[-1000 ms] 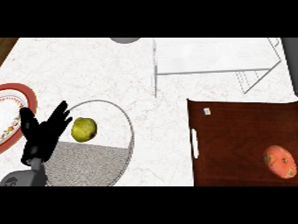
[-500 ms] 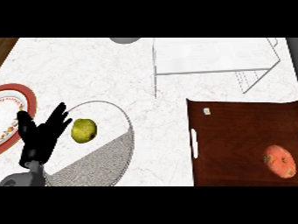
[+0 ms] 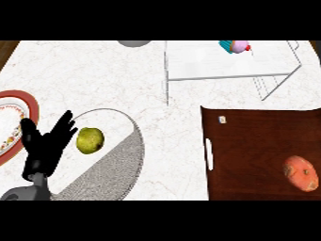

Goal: Pick the cupcake from the tray and place it in the tiered shelf

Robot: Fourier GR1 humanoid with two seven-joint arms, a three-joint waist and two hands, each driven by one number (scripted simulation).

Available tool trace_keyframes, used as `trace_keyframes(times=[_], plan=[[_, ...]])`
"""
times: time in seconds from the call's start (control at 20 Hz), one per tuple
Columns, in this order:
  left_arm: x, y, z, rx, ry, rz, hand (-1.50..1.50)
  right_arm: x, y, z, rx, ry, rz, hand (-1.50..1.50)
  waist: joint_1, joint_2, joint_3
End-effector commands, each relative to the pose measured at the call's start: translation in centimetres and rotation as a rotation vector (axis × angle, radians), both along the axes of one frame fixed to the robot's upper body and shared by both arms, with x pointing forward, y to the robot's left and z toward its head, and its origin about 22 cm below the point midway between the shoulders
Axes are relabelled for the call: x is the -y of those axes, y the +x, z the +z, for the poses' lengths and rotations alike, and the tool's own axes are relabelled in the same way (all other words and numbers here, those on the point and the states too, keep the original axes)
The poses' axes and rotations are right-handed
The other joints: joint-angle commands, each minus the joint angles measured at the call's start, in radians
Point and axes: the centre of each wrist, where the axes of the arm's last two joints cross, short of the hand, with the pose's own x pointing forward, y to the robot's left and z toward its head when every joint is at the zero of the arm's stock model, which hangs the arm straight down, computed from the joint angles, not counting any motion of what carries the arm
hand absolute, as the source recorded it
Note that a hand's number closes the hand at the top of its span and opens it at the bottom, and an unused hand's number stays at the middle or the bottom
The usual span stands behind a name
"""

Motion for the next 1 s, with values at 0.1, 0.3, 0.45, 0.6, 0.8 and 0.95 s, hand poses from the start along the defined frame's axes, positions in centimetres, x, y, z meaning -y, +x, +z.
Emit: trace_keyframes(times=[0.1,0.3,0.45,0.6,0.8,0.95], plan=[[0.8,0.8,0.7,-0.022,0.016,0.019,0.00,2.4,0.1,-0.3,0.035,0.257,0.015,-1.50,-0.004,0.002,-0.002],[-0.5,-0.6,-0.8,-0.021,-0.002,0.001,0.00,2.9,0.0,1.0,0.051,0.380,-0.005,-1.50,0.001,0.003,-0.003],[1.5,-0.2,-0.9,-0.025,0.011,0.012,0.00,4.8,-0.7,2.3,0.131,0.429,-0.099,-1.50,-0.010,-0.001,-0.003],[0.5,0.0,-0.2,-0.003,-0.006,0.010,0.00,7.9,-1.6,3.8,0.178,0.394,-0.211,-1.50,-0.008,-0.001,-0.003],[-0.6,-0.6,-2.2,-0.048,-0.019,0.013,0.00,11.7,-2.6,4.3,0.198,0.481,-0.340,-1.50,-0.019,-0.001,-0.003],[0.5,-0.2,-0.8,-0.006,-0.010,0.013,0.00,15.1,-3.5,3.2,0.224,0.529,-0.400,-1.50,-0.015,-0.002,-0.002]])
